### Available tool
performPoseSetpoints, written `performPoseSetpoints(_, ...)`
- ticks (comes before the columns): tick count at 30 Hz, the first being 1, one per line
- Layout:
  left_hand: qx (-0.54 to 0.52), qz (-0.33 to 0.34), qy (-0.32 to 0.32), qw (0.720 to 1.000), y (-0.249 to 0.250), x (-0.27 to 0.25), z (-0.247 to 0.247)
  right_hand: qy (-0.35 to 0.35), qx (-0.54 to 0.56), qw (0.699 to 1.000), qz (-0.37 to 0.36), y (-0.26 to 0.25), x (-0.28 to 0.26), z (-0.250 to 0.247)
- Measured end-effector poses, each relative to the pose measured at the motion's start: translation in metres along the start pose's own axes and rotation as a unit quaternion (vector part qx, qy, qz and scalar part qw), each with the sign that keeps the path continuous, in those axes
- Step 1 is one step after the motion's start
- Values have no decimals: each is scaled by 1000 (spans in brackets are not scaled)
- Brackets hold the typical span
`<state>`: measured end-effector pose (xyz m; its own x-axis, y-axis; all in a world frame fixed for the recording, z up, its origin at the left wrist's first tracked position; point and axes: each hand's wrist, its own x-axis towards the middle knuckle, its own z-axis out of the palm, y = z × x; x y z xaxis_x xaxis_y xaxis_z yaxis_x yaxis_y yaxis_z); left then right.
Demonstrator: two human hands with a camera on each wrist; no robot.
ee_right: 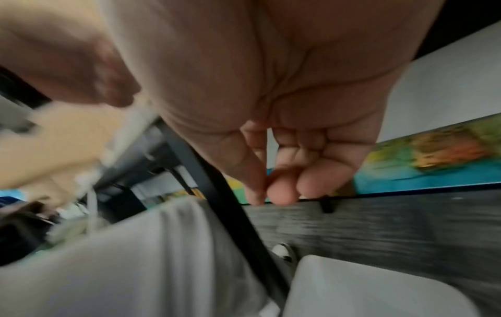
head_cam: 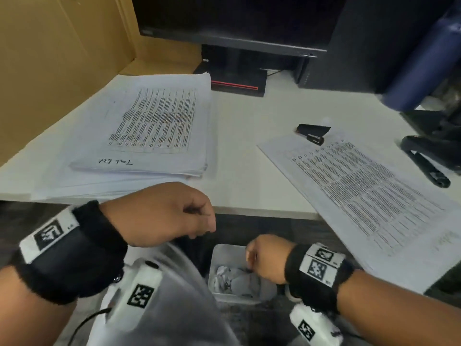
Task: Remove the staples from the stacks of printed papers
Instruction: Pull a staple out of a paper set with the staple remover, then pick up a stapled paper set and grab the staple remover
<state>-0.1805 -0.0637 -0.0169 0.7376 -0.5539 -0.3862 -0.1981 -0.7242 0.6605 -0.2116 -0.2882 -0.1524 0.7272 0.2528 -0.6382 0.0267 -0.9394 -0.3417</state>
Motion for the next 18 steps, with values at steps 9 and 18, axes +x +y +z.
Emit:
performPoseSetpoints(9, -22, 17, -11, 1000, -16, 12, 2, -34, -85, 994, 59, 53, 92, 39)
performPoseSetpoints(18, -191, 42, 14, 981, -10, 11, -1, 20, 29, 999, -18, -14, 25, -6)
